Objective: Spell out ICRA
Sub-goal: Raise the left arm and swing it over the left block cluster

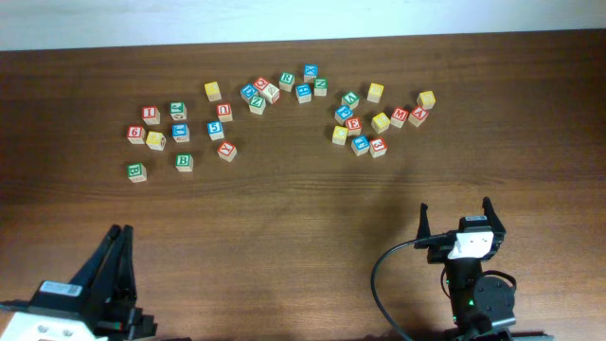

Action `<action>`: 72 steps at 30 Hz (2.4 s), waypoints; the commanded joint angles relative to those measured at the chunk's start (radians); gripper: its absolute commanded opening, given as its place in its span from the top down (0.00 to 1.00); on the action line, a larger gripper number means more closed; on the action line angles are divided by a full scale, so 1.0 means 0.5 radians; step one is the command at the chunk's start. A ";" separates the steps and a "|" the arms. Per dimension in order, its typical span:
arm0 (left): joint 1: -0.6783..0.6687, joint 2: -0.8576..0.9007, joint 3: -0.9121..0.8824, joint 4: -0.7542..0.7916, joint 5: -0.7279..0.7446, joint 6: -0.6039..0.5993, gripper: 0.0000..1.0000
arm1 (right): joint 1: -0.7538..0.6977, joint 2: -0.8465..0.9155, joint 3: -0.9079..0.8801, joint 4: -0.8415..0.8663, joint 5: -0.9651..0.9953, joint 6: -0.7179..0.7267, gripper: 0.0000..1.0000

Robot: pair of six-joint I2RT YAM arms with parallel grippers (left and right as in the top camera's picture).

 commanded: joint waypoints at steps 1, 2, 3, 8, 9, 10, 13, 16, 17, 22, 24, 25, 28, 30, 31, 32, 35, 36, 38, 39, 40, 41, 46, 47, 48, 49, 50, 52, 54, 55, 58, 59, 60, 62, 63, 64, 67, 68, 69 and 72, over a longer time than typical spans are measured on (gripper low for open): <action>-0.008 0.018 0.021 -0.066 0.055 -0.056 1.00 | -0.012 -0.015 -0.010 -0.017 -0.011 0.009 0.02; -0.008 0.018 0.021 -0.082 0.056 -0.056 1.00 | -0.012 -0.015 -0.010 -0.017 -0.011 0.010 0.02; -0.008 0.018 0.021 -0.095 0.060 -0.056 1.00 | -0.012 -0.015 -0.010 -0.017 -0.011 0.010 0.02; -0.008 0.018 0.021 -0.127 0.059 -0.146 1.00 | -0.012 -0.015 -0.010 -0.017 -0.011 0.010 0.01; -0.008 0.019 0.022 -0.126 0.057 -0.182 1.00 | -0.012 -0.015 -0.010 -0.017 -0.011 0.010 0.02; -0.008 0.023 0.022 -0.118 0.037 -0.226 1.00 | -0.012 -0.015 -0.010 -0.017 -0.011 0.010 0.02; -0.008 0.073 0.031 -0.080 -0.001 -0.294 0.99 | -0.012 -0.015 -0.010 -0.017 -0.011 0.010 0.02; -0.008 0.248 0.130 -0.083 -0.001 -0.343 0.99 | -0.012 -0.015 -0.010 -0.017 -0.011 0.010 0.02; -0.008 0.330 0.187 -0.099 0.000 -0.349 0.99 | -0.012 -0.015 -0.010 -0.017 -0.011 0.010 0.02; -0.008 0.945 0.752 -0.320 -0.018 -0.345 0.99 | -0.012 -0.015 -0.010 -0.017 -0.011 0.010 0.02; -0.008 1.228 1.044 -0.455 -0.035 -0.338 1.00 | -0.012 -0.015 -0.010 -0.017 -0.011 0.010 0.02; -0.008 1.398 1.223 -0.544 -0.043 -0.325 1.00 | -0.012 -0.015 -0.010 -0.017 -0.011 0.010 0.02; -0.008 1.867 1.714 -0.790 -0.163 -0.325 1.00 | -0.012 -0.015 -0.010 -0.017 -0.011 0.010 0.02; -0.008 2.107 1.936 -0.893 -0.260 -0.325 0.99 | -0.012 -0.015 -0.010 -0.017 -0.011 0.010 0.02; -0.008 2.255 2.062 -0.947 -0.317 -0.325 0.99 | -0.012 -0.015 -0.010 -0.017 -0.011 0.010 0.02; -0.008 2.376 2.155 -0.985 -0.354 -0.325 0.99 | -0.012 -0.015 -0.010 -0.017 -0.011 0.010 0.02; -0.008 2.642 2.271 -1.018 -0.452 -0.325 0.99 | -0.012 -0.015 -0.010 -0.017 -0.011 0.010 0.02; -0.008 2.696 2.271 -1.019 -0.486 -0.325 0.99 | -0.012 -0.015 -0.010 -0.017 -0.011 0.010 0.02; -0.008 2.794 2.271 -1.037 -0.546 -0.325 1.00 | -0.012 -0.015 -0.010 -0.017 -0.011 0.010 0.02; -0.005 2.844 2.271 -1.055 -0.581 -0.325 1.00 | -0.012 -0.015 -0.010 -0.017 -0.011 0.010 0.02; 0.002 2.884 2.270 -1.070 -0.618 -0.325 1.00 | -0.012 -0.015 -0.010 -0.017 -0.011 0.010 0.02; 0.008 2.911 2.270 -1.081 -0.636 -0.325 1.00 | -0.012 -0.015 -0.010 -0.017 -0.011 0.010 0.02; 0.017 3.040 2.270 -1.170 -0.478 -0.333 1.00 | -0.012 -0.015 -0.010 -0.017 -0.011 0.010 0.02; 0.017 3.056 2.270 -1.183 -0.449 -0.333 1.00 | -0.012 -0.015 -0.010 -0.017 -0.011 0.010 0.02; 0.010 3.082 2.270 -1.201 -0.440 -0.333 0.99 | -0.012 -0.015 -0.010 -0.017 -0.011 0.010 0.02; 0.007 3.117 2.270 -1.217 -0.441 -0.332 0.97 | -0.012 -0.015 -0.010 -0.017 -0.011 0.010 0.02; 0.005 3.145 2.270 -1.224 -0.440 -0.332 0.97 | -0.012 -0.015 -0.010 -0.017 -0.011 0.010 0.02; -0.002 3.201 2.270 -1.250 -0.434 -0.331 0.97 | -0.012 -0.015 -0.010 -0.017 -0.011 0.010 0.02; -0.011 3.265 2.270 -1.295 -0.435 -0.314 0.97 | -0.012 -0.015 -0.010 -0.017 -0.011 0.010 0.02; -0.019 3.304 2.270 -1.328 -0.435 -0.282 0.96 | -0.012 -0.015 -0.010 -0.017 -0.011 0.010 0.02; -0.047 3.457 2.269 -1.423 -0.434 -0.226 0.90 | -0.012 -0.015 -0.010 -0.017 -0.011 0.010 0.02; -0.050 3.494 2.269 -1.437 -0.434 -0.226 0.90 | -0.012 -0.015 -0.010 -0.017 -0.011 0.010 0.02; -0.057 3.541 2.269 -1.455 -0.434 -0.226 0.89 | -0.012 -0.015 -0.010 -0.017 -0.011 0.010 0.01; -0.066 3.610 2.269 -1.483 -0.434 -0.225 0.88 | -0.012 -0.015 -0.010 -0.017 -0.011 0.010 0.02; -0.071 3.643 2.269 -1.491 -0.433 -0.224 0.92 | -0.012 -0.015 -0.010 -0.017 -0.011 0.010 0.02; -0.075 3.671 2.269 -1.496 -0.434 -0.225 1.00 | -0.012 -0.015 -0.010 -0.017 -0.011 0.010 0.02; -0.089 3.760 2.269 -1.480 -0.433 -0.224 1.00 | -0.012 -0.015 -0.010 -0.017 -0.011 0.010 0.02; -0.095 3.788 2.269 -1.472 -0.433 -0.224 1.00 | -0.012 -0.015 -0.010 -0.017 -0.011 0.010 0.02; -0.102 3.809 2.269 -1.466 -0.433 -0.225 1.00 | -0.012 -0.015 -0.010 -0.017 -0.011 0.010 0.02; -0.131 3.890 2.269 -1.459 -0.435 -0.225 1.00 | -0.012 -0.015 -0.010 -0.017 -0.011 0.010 0.02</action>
